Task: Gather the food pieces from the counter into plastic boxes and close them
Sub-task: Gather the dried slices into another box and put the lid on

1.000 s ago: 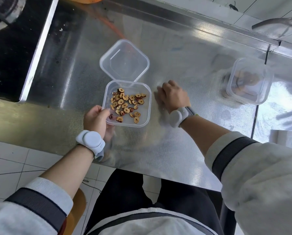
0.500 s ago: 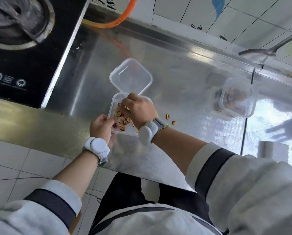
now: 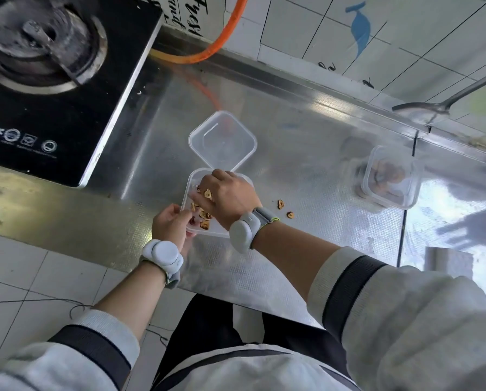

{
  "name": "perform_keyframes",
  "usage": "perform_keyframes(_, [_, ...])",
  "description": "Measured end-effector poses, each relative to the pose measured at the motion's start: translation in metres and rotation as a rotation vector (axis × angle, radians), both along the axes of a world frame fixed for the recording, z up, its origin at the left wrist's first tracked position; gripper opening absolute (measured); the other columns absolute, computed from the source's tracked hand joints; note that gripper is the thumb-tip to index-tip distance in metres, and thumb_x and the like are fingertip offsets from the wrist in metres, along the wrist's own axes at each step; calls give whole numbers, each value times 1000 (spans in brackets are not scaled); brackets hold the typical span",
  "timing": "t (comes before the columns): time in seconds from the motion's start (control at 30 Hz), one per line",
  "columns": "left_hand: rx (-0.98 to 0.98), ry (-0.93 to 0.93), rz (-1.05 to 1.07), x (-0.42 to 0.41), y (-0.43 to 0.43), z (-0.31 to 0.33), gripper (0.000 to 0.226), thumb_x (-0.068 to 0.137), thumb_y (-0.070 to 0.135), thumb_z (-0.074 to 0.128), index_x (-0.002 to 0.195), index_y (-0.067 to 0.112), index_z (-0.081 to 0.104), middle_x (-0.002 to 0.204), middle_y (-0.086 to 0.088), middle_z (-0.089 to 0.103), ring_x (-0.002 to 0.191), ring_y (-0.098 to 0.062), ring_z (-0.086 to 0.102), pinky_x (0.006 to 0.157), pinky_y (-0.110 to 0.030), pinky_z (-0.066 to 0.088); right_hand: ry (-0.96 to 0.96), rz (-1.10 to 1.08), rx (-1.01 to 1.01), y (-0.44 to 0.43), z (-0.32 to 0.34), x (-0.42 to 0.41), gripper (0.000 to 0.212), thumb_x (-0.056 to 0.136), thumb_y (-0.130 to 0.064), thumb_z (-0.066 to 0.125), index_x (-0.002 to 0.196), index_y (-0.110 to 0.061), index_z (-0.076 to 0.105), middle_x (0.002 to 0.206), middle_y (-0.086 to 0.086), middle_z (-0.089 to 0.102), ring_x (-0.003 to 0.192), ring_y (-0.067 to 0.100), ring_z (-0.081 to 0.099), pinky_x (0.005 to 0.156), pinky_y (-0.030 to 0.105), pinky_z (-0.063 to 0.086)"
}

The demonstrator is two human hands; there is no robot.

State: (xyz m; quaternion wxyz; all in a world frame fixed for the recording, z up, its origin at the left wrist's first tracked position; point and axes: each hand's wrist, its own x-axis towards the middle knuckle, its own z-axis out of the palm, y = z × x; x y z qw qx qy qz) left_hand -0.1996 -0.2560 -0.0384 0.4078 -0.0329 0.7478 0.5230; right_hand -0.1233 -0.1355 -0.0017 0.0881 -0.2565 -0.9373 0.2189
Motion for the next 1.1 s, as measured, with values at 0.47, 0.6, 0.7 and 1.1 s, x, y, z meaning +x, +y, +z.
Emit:
perform_keyframes(0.47, [-73,134,20,-14,-13,-9,26,84,13,62,83,-11,53,68,-16,61,57,-24,58,62,-38,53,-312,-221,-98,39,-39,70,24,92,-12,47,113,-12,59,111,10,58,102,32,53,84,41,47])
perform_keyframes(0.6, [-92,148,18,-13,-15,-11,25,83,12,61,84,-12,53,70,-19,59,59,-25,57,54,-30,52,-373,-184,-209,29,-61,69,23,95,-22,45,111,-14,60,106,11,55,98,33,53,81,40,48])
perform_keyframes(0.7, [-92,147,2,-9,-14,-11,21,83,12,61,81,-9,55,71,-19,60,59,-25,57,49,-26,51,-365,-184,-181,30,-64,68,20,96,-18,44,103,-9,61,99,12,55,92,33,54,72,37,46])
perform_keyframes(1.1, [-73,89,-42,1,5,-12,27,77,14,62,81,-10,49,70,-18,56,63,-24,55,59,-39,49,-316,-423,-134,59,-59,113,20,93,-17,54,95,-2,67,107,16,59,98,36,53,78,41,50])
